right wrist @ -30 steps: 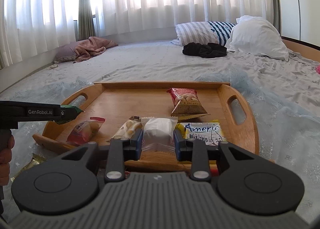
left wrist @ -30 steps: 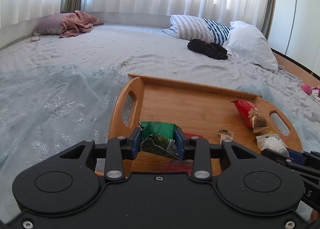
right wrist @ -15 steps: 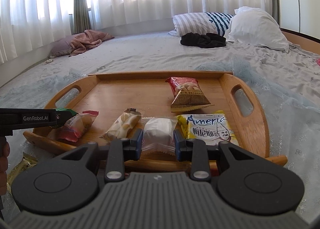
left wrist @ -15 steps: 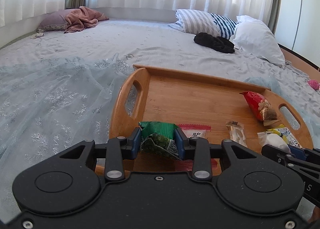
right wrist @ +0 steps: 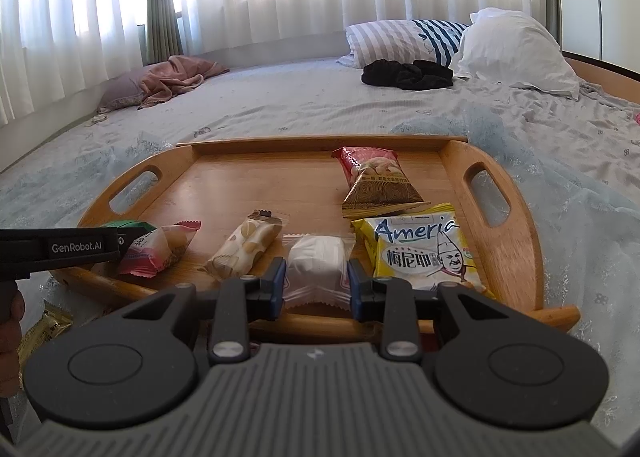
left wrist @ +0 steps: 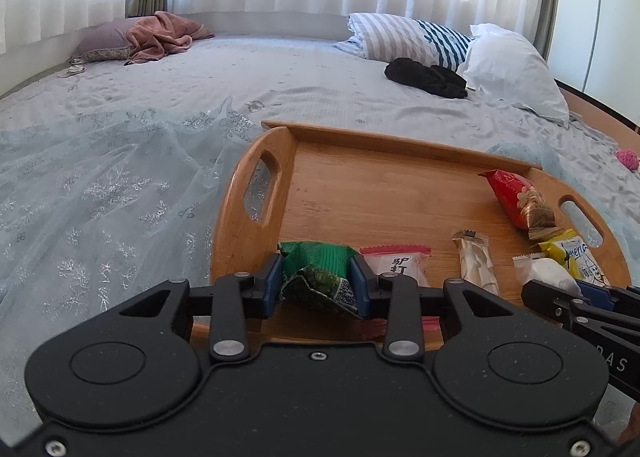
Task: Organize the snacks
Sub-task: 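Carry both snacks onto the tray and open both grippers, then grasp the gold bar with the left gripper while the right grasps the red Biscoff pack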
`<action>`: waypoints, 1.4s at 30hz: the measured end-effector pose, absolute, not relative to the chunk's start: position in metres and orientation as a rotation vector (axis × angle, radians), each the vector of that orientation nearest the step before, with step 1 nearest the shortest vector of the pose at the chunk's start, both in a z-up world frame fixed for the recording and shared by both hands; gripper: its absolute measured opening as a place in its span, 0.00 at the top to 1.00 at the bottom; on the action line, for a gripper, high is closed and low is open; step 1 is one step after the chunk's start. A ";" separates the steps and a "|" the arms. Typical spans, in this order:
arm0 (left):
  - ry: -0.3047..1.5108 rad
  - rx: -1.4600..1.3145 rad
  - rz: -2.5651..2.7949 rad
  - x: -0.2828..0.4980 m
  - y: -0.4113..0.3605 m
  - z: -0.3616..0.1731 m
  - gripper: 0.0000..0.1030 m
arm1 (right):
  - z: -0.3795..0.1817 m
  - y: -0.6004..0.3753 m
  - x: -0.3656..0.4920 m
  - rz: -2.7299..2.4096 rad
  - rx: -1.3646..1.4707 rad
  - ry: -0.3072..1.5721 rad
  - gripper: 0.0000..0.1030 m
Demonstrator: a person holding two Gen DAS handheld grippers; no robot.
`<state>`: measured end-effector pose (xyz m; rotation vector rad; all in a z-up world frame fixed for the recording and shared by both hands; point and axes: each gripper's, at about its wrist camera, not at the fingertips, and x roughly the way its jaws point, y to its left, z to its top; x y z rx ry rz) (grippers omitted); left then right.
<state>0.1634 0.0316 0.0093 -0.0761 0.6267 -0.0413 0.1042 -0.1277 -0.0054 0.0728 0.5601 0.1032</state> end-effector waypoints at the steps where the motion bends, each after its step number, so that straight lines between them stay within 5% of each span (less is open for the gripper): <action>1: 0.626 -0.071 -0.042 0.163 0.031 0.009 0.66 | -0.005 -0.128 0.104 0.104 0.073 0.560 0.65; 19: 0.627 -0.060 -0.043 0.163 0.029 0.011 0.60 | -0.005 -0.128 0.104 0.109 0.067 0.555 0.62; 27: 0.587 -0.064 -0.066 0.151 0.030 0.024 0.18 | 0.000 -0.125 0.096 0.127 0.057 0.519 0.49; 31: 0.567 -0.037 -0.053 0.141 0.029 0.030 0.09 | 0.004 -0.124 0.090 0.149 0.057 0.500 0.33; 42: 0.559 -0.036 -0.105 0.099 0.036 0.038 0.02 | 0.018 -0.130 0.056 0.182 0.056 0.457 0.18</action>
